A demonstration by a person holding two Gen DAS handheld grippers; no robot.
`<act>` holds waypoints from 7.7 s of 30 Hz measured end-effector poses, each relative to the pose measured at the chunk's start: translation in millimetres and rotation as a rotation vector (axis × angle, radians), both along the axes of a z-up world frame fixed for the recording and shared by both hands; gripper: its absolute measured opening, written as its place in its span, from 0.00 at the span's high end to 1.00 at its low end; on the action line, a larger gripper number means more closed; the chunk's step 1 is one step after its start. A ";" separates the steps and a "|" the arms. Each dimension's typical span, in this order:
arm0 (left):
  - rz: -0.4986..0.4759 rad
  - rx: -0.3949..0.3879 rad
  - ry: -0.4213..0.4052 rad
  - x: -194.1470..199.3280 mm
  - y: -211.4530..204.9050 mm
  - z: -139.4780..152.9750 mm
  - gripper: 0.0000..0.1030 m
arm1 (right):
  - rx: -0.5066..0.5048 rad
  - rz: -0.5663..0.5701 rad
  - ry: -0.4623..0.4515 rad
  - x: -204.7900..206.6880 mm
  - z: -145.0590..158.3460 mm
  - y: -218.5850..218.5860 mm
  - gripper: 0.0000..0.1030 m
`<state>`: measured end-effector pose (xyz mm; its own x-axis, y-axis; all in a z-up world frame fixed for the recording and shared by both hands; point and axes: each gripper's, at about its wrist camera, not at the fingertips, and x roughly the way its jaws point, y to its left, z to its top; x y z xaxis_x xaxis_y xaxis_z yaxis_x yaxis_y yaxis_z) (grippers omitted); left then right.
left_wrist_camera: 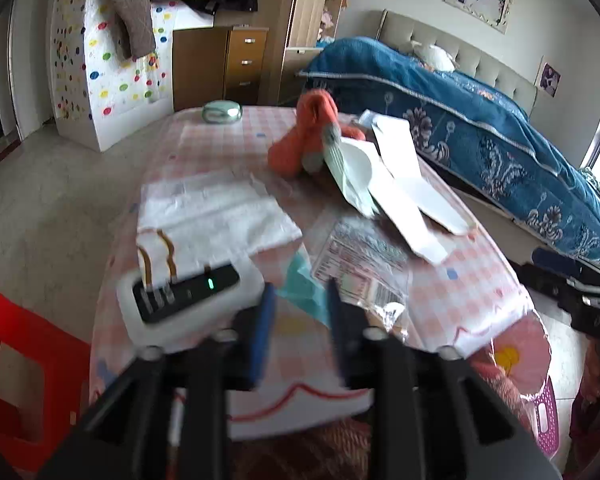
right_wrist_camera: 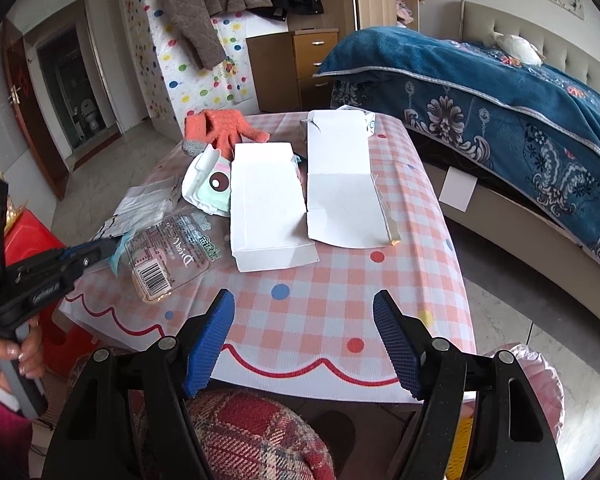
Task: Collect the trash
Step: 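Move the open left gripper back over the table to the clear plastic bag, then close the left gripper on the clear plastic bag and lift it, then grasp the red-and-white paper card with the right gripper while the left holds the bag, then carry the bag and card over the pink bin and open both grippers, then bring both open grippers back over the table, then lower the left gripper onto the white power bank and close it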
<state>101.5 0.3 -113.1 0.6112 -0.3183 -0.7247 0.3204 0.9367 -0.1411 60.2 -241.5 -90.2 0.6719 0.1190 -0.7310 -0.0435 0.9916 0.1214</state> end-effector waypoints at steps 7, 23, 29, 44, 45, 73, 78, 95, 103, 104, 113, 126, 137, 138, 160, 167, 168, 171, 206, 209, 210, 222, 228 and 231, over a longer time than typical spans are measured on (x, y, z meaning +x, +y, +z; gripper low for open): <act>-0.019 0.043 0.031 -1.1 -11.6 -13.8 0.28 | 0.003 -0.001 0.002 -5.1 -1.7 -1.5 0.30; -0.149 0.236 0.066 16.1 -71.1 -36.4 0.11 | 0.016 -0.033 0.013 -4.7 -6.9 -16.4 0.29; -0.114 0.232 0.047 6.3 -64.4 -31.5 0.45 | 0.018 -0.034 0.014 -5.5 -7.2 -17.0 0.29; 0.010 0.104 0.036 -39.1 -22.0 0.1 0.90 | 0.008 -0.027 0.008 -14.1 -3.9 -12.7 0.29; 0.018 0.100 0.032 -42.4 -19.7 2.5 0.90 | 0.005 -0.022 0.009 -14.8 -4.0 -10.6 0.29; 0.242 0.014 -0.156 -28.1 71.2 45.8 0.90 | -0.134 0.160 -0.028 50.5 -5.9 86.9 0.42; 0.213 0.000 -0.132 -23.9 61.8 36.1 0.90 | -0.238 0.113 0.041 69.2 -34.0 83.3 0.45; 0.199 0.003 -0.136 -34.5 46.2 43.9 0.90 | -0.171 0.095 -0.127 56.9 1.0 60.9 1.00; 0.080 -0.037 -0.156 -55.2 0.5 53.1 0.90 | 0.032 0.052 -0.170 12.5 39.6 19.8 1.00; 0.062 -0.039 -0.156 -57.9 -7.8 52.2 0.90 | 0.042 0.048 -0.172 3.4 41.5 15.6 1.00; -0.187 -0.062 -0.133 -76.9 -110.1 40.9 0.90 | 0.020 -0.066 -0.163 -68.7 39.6 -29.4 1.00; -0.555 -0.032 -0.083 -108.4 -280.4 15.0 0.90 | -0.022 -0.344 -0.099 -155.3 12.6 -127.6 1.00; -0.689 0.093 0.006 -125.4 -368.1 -52.8 0.89 | 0.038 -0.502 0.002 -188.7 -45.9 -202.9 1.00; -0.707 0.113 0.025 -125.8 -376.3 -61.2 0.89 | 0.051 -0.518 0.020 -190.3 -55.8 -211.6 1.00; -0.567 0.006 -0.068 -104.6 -334.9 -13.6 0.34 | 0.022 -0.628 -0.078 -206.7 -26.4 -232.8 0.88; -0.453 -0.011 -0.153 -101.8 -276.6 22.5 0.28 | 0.022 -0.525 -0.167 -190.4 14.0 -203.2 0.87; -0.428 -0.011 -0.158 -100.3 -265.1 26.3 0.27 | 0.028 -0.493 -0.177 -185.2 19.3 -196.1 0.86; -0.354 0.005 -0.160 -95.2 -234.7 34.1 0.27 | 0.028 -0.417 -0.195 -172.2 29.7 -176.4 0.75; 0.287 0.102 -0.094 -23.4 66.9 13.1 0.24 | -0.030 0.129 -0.134 8.4 31.4 62.6 0.58; 0.285 0.099 -0.083 -17.7 70.9 8.5 0.24 | -0.034 0.133 -0.125 12.6 28.9 66.8 0.58; 0.281 0.098 -0.079 -15.8 72.7 6.9 0.24 | -0.038 0.135 -0.119 14.3 27.5 68.3 0.58; 0.240 0.075 -0.066 -2.1 88.2 -1.6 0.54 | -0.033 0.106 -0.099 22.1 20.4 63.1 0.57; 0.200 0.100 -0.062 9.2 72.9 -5.2 0.56 | -0.019 0.096 -0.090 23.7 15.6 55.2 0.57; 0.187 0.116 -0.052 20.4 67.7 -8.9 0.58 | -0.015 0.091 -0.091 23.9 15.5 50.8 0.57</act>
